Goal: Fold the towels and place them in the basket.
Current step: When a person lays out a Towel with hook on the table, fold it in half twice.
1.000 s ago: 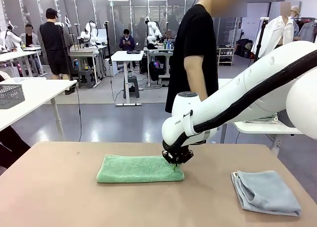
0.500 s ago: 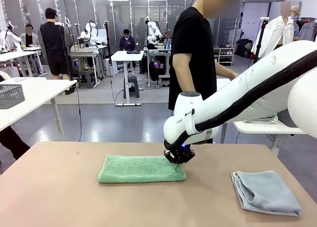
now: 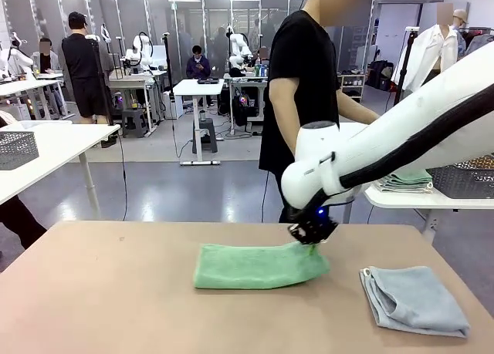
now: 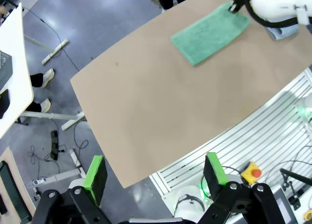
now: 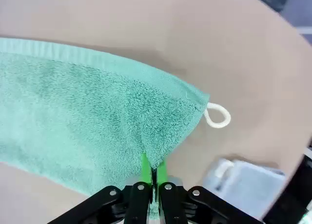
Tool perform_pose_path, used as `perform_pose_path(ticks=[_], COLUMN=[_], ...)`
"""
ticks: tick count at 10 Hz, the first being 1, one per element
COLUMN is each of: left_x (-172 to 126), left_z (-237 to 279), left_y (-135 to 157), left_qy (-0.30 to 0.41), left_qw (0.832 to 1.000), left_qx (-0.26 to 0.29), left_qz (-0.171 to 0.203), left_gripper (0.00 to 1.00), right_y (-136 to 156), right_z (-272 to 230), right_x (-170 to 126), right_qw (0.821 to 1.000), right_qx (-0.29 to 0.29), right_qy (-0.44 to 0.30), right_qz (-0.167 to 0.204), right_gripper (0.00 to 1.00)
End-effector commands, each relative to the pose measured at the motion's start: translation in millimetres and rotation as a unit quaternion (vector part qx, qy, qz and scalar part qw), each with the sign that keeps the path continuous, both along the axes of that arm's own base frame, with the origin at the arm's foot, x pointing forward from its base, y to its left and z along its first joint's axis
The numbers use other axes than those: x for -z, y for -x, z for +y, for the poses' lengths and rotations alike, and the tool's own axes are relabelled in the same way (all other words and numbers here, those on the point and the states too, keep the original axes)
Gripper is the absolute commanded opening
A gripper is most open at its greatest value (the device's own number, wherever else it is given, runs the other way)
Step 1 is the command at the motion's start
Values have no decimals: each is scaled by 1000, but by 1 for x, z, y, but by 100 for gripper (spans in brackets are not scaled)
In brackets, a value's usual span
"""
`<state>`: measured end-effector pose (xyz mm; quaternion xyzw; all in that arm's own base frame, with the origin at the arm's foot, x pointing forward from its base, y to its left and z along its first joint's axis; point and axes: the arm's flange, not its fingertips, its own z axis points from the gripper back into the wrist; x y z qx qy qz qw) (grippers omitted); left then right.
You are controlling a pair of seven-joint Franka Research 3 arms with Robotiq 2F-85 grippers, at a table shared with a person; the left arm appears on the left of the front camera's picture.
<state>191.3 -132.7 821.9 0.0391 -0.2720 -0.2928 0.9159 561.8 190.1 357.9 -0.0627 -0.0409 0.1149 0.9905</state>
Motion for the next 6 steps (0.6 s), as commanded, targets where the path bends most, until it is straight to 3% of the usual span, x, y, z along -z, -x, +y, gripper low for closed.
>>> perform_pose_path(ticks=[1,6], left_x=[-3,-3], left_z=[-1,-1], left_y=[1,1], left_qy=[-3,-3], left_qw=[1000,1000], left_qx=[0,0], left_qz=[-2,-2], left_gripper=[100,100], right_y=[11,16], right_z=[3,82], right_x=[-16,-50], right_qw=[998,996], right_qx=[3,-47], right_qy=[58,67], right_qz=[-21,-32], right_gripper=[0,0])
